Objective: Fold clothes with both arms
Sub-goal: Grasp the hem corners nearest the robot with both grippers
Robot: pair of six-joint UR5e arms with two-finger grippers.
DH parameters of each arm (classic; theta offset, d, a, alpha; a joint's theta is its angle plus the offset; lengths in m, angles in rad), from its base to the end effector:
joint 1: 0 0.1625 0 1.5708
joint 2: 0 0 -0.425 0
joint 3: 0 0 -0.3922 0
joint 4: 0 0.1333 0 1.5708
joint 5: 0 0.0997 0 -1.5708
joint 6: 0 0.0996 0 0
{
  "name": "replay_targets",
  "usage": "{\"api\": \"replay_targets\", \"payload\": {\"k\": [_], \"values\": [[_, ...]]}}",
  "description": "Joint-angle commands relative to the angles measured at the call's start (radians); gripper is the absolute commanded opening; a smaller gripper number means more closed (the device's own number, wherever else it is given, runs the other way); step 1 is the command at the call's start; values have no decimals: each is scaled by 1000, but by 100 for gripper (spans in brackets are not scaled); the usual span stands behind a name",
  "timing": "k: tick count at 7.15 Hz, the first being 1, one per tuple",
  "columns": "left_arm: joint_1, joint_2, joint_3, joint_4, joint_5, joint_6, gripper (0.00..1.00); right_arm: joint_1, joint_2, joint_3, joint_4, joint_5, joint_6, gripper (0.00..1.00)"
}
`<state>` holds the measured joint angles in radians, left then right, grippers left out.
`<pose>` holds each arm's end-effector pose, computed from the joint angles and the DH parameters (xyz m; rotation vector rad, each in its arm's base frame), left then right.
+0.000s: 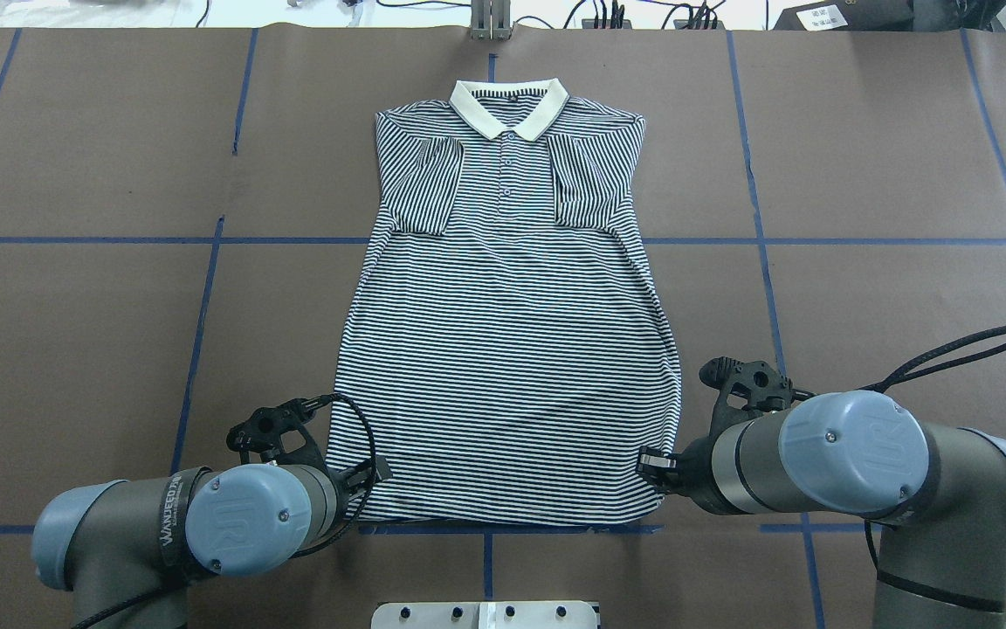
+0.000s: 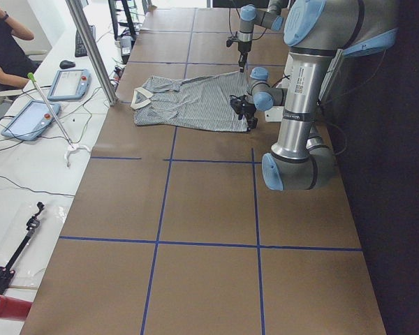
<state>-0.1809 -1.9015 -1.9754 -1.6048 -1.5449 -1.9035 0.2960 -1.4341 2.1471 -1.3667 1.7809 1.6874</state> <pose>0.5360 -0.2362 0.3035 -0.0342 0.7774 -0.4977 -0.4383 -0.2513 0.3071 -0.1129 -0.9305 0.2858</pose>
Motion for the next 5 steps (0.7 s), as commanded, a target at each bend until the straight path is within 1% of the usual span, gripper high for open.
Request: {"api": "replay_targets", "payload": {"k": [1,2,3,4,5], "values": [[0,1,12,0,5,-2,100,0,1,0,0,2,0,0],[0,-1,10,0,5,-2,99,0,1,0,0,2,0,0],[0,-1,10,0,6,-2,96,0,0,-1,0,2,0,0],[0,-1,10,0,6,-2,84,0,1,0,0,2,0,0],[-2,-1,9,0,6,-5,64,3,1,0,0,0,0,0]]}}
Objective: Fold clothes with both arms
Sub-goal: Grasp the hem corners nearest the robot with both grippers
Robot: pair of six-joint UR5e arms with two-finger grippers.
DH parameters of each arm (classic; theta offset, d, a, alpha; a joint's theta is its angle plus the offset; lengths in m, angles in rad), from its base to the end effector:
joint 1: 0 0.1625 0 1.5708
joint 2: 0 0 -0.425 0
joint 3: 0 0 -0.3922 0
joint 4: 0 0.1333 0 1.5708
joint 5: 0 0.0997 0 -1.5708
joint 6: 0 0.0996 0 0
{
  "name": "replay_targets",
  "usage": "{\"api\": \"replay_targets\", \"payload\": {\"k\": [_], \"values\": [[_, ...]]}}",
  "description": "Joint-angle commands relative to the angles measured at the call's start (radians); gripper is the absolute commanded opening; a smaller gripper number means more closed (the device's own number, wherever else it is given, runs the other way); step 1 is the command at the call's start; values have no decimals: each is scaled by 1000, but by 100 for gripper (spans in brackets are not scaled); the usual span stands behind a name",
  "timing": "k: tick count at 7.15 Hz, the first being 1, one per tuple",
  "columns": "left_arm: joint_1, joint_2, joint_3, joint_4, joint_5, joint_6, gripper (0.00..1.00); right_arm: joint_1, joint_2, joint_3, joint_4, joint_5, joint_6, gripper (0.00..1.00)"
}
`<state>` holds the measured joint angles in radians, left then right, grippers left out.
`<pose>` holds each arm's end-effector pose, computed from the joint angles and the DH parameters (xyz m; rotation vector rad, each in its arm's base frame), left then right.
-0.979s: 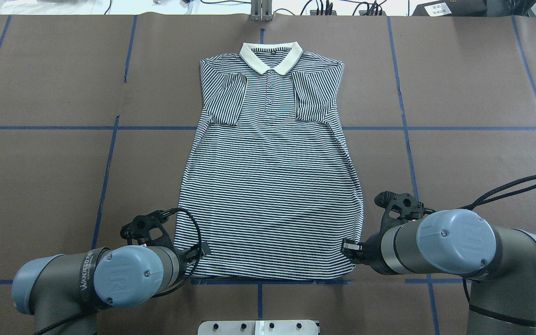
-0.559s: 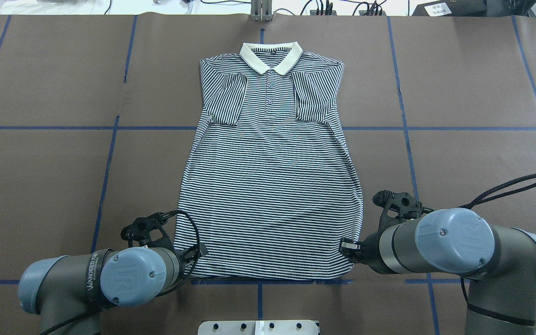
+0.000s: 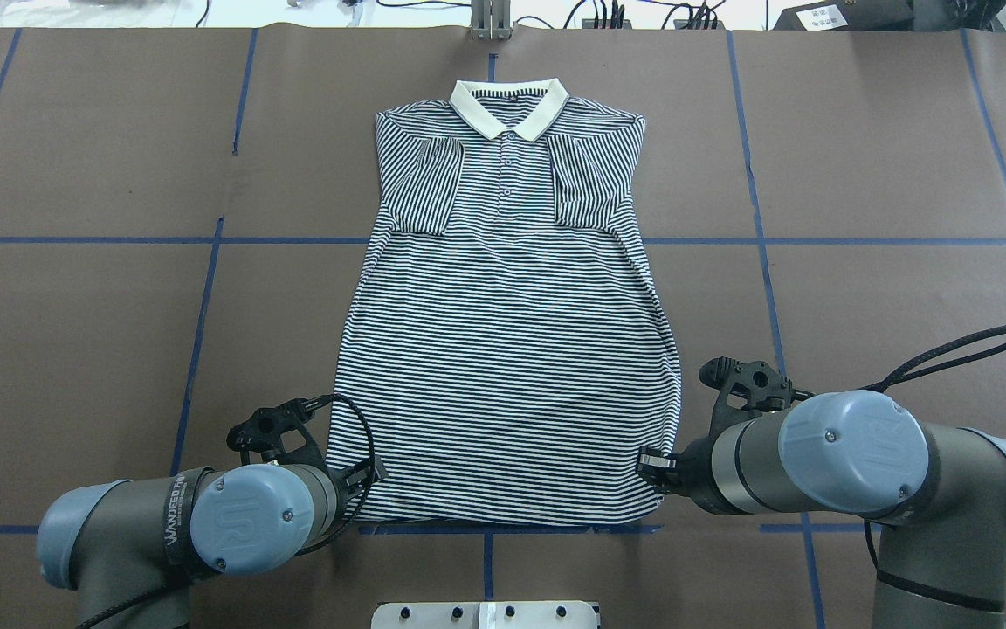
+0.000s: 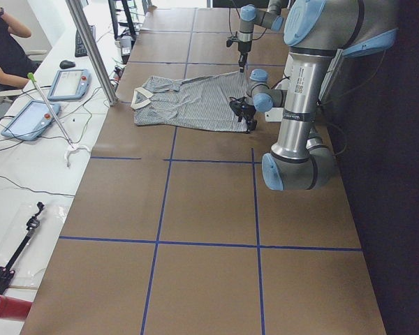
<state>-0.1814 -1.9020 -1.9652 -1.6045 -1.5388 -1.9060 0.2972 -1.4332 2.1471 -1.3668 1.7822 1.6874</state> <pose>0.5384 -0.2375 0.3077 -0.0283 0.7679 -0.5034 -0.4381 -0.2517 0.3066 -0.1134 -0.9314 0.2861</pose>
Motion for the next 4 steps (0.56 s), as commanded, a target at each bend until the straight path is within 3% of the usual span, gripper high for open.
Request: {"api": "replay_targets", "payload": {"k": [1,2,4], "values": [[-1,0,-1,2,0,-1,43,5,0,0,0,0,0,0],[-1,0,-3,2,0,1,30,5,-1,-1,0,0,0,0],[0,0,-10,3,-1,2,23,5,-1,-1,0,0,0,0]]}}
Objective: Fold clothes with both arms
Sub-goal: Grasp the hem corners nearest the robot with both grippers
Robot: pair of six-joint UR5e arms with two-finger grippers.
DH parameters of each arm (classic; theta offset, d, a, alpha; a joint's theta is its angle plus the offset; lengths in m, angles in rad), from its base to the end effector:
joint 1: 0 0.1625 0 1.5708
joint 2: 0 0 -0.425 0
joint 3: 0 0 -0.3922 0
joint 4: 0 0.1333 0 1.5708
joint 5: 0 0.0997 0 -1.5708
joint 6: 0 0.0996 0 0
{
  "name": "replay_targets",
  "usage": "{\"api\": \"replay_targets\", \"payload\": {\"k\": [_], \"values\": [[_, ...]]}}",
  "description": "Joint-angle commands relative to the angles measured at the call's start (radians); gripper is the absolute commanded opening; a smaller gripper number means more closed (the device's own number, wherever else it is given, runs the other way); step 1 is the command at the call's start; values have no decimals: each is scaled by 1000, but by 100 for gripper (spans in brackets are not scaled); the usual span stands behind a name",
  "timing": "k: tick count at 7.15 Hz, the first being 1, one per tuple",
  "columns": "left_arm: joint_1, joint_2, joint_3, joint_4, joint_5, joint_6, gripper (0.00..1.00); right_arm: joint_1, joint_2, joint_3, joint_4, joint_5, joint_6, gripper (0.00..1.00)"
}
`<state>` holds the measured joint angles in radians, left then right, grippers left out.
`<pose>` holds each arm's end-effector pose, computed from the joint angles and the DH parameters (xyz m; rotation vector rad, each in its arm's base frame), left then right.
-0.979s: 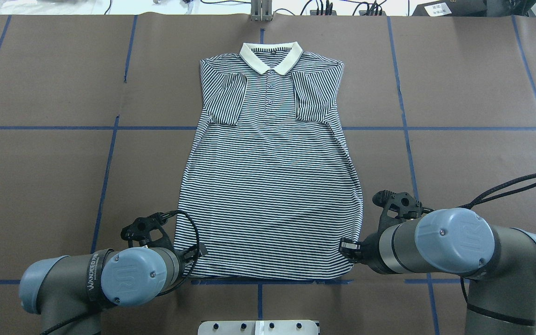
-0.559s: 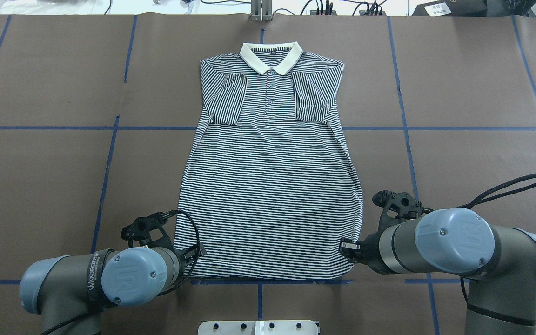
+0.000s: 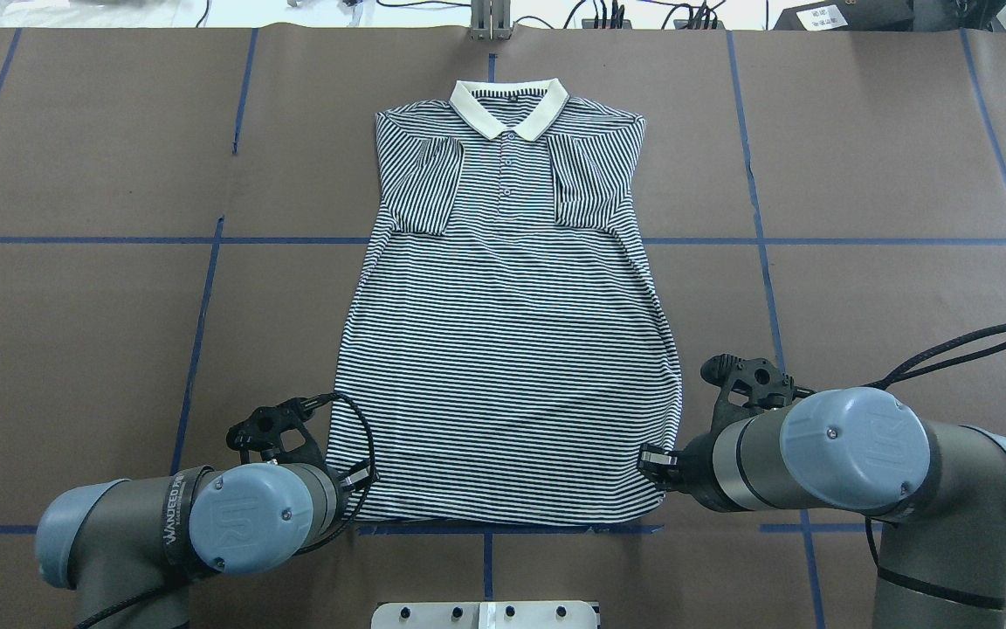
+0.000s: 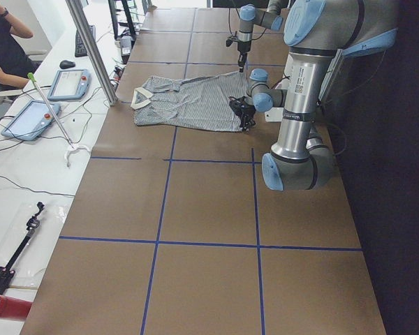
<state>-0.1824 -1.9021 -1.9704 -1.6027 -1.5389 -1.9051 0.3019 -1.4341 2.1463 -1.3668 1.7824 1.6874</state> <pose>0.5369 -0.2378 0.3057 -0.0279 0.7715 -0.5033 -0.4370 -0.2538 0.3074 -0.1117 -0.9301 0.2907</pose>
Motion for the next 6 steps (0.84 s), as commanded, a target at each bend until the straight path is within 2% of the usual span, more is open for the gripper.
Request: {"api": "replay_targets", "payload": {"k": [1,2,4,6], "values": [[0,0,-8,1,-1,4,22,2,0,0,0,0,0,0],[0,0,-10,1,-1,4,22,0,0,-2,0,0,0,0],[-2,0,-10,1,-1,7,0,0,0,-2,0,0,0,0],[-11,3,-25,4,-1,21,0,3,1,7,0,14,0,0]]}}
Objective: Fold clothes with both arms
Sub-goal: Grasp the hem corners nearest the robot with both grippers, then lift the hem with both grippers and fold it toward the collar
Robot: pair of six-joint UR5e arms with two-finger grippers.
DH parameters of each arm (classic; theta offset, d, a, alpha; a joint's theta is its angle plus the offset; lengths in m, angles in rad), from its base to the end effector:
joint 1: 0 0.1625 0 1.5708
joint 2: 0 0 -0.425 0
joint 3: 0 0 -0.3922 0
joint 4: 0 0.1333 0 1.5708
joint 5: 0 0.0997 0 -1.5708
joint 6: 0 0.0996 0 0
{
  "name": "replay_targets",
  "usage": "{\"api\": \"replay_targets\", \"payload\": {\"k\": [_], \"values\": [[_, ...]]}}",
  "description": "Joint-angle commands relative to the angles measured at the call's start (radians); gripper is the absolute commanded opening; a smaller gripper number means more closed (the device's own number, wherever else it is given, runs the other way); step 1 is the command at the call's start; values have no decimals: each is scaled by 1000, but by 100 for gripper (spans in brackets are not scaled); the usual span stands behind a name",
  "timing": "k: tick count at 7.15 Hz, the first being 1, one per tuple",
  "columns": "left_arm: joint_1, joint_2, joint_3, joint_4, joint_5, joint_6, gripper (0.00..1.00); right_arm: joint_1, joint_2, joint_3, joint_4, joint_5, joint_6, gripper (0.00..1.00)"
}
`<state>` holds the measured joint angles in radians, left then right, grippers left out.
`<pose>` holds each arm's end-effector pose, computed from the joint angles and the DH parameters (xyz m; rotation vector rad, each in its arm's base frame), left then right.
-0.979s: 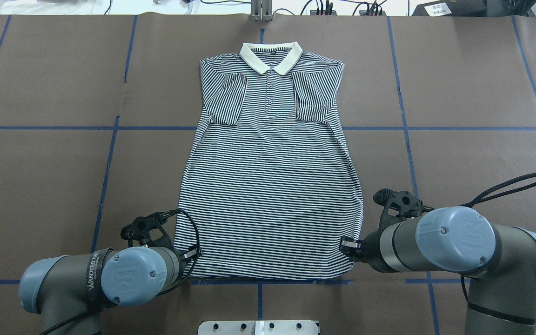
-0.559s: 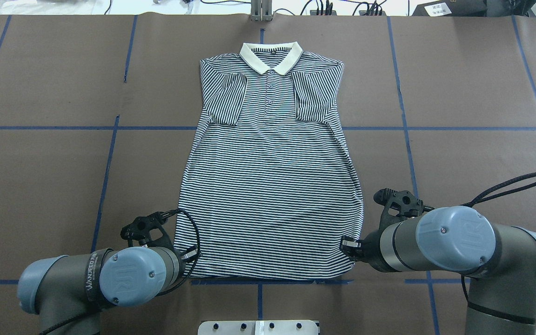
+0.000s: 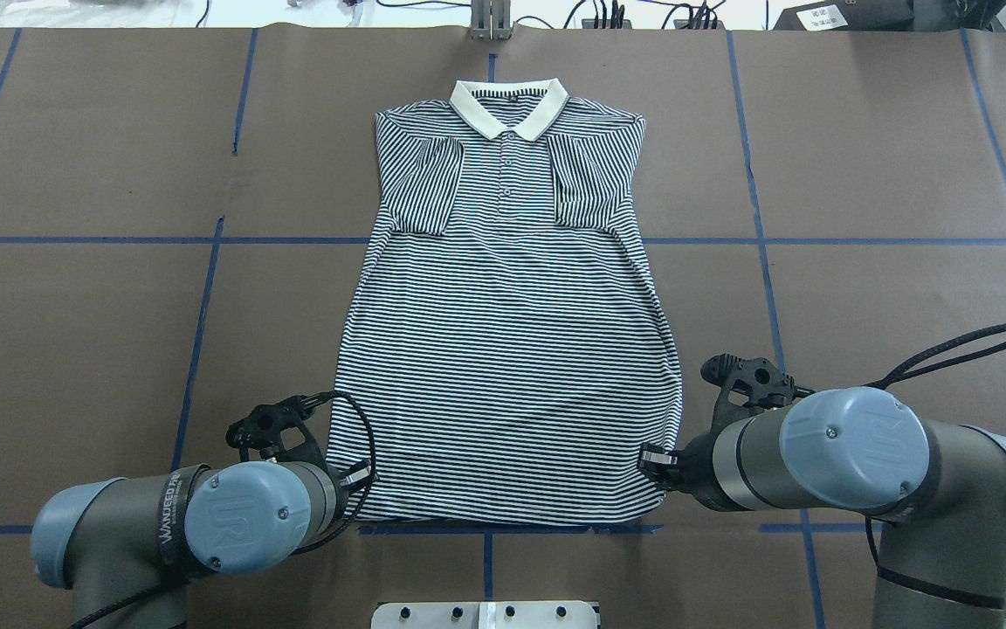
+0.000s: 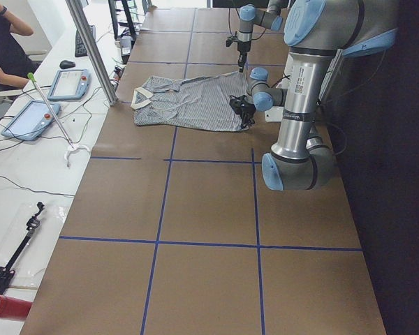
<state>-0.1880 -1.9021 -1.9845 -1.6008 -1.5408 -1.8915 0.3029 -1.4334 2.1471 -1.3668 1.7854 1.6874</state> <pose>0.5320 -0.2399 0.2998 -0.0232 0.7836 -0.4943 -0.4367 -0.2539 0.3067 -0.1138 -0.9318 0.2899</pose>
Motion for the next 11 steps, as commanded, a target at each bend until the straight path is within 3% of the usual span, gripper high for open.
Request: {"api": "replay_targets", "payload": {"k": [1,5,7,8,11], "values": [[-5,26,-42,2,1,66,0,30,-4,19,-2,64,0,0],[7,29,-120,4,-2,168,0,65,-24,74,-2,150,0,0],[7,151,-332,63,-10,338,0,67,-89,156,-3,246,0,0],[22,185,-412,103,-57,344,0,64,-125,209,-5,293,0,0],[139,109,-479,127,-91,319,0,-27,-124,241,-3,305,0,0]]}}
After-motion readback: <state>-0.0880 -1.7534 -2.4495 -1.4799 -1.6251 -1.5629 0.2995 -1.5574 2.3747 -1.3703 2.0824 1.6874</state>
